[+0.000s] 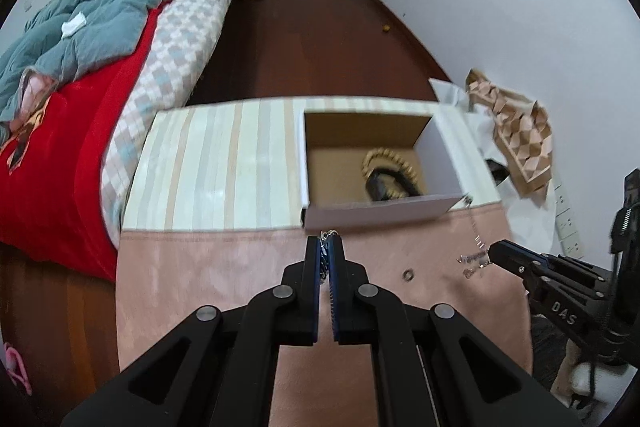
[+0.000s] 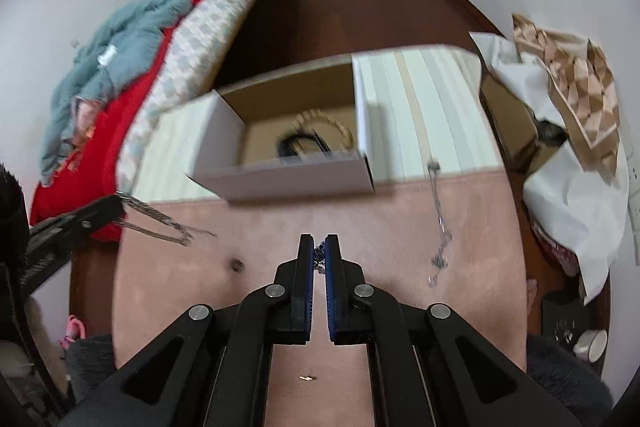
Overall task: Organize jewelry
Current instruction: 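Lower both held earrings into the white box and open both tools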
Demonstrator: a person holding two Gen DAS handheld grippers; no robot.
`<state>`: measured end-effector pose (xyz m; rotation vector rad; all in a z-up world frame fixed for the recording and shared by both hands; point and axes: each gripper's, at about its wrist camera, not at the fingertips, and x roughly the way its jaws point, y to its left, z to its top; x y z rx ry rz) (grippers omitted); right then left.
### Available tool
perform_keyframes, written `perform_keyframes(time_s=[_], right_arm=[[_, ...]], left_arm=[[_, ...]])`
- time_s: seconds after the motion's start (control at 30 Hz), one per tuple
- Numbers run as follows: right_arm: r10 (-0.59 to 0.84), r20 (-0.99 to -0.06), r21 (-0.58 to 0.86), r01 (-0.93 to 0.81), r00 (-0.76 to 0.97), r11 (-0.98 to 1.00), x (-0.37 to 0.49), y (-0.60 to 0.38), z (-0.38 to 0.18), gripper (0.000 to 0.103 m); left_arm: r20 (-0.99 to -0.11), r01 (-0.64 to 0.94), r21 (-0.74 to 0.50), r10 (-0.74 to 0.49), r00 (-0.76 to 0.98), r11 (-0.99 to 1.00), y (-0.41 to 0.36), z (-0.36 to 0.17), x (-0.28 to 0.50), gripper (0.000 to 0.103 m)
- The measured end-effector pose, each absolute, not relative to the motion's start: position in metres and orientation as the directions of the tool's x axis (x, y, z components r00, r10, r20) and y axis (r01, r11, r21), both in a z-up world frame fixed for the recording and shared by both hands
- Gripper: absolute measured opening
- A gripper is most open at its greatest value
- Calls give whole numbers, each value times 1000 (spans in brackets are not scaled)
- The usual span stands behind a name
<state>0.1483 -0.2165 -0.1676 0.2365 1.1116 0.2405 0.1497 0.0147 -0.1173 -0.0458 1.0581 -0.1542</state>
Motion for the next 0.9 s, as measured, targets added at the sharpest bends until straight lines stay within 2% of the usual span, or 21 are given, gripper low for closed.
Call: perform_keyframes(time_s=[0.23, 0.4, 0.7, 0.8, 0.9], right_arm=[[358, -803, 339, -128, 476, 932, 188, -217, -110, 5], [368, -808, 345, -136, 459, 929, 235, -216, -104, 5], [350, -866, 328, -123, 357, 937, 312, -203, -154, 5], [313, -891, 287, -125, 330, 950, 329, -196, -171, 5], [276, -909, 249, -124, 313, 961, 340, -192, -184, 6]], left_arm=[[-822, 157, -117, -184, 539, 981, 4, -74, 186, 2], [-813, 188, -104, -193, 550, 977, -4, -65, 224, 2], [-894, 189, -128, -195, 402, 974, -12, -133, 289, 2], [-920, 183, -173, -225, 320, 968, -14, -164, 303, 2], [-934, 159, -166, -207, 291, 973, -16, -177, 309, 5]])
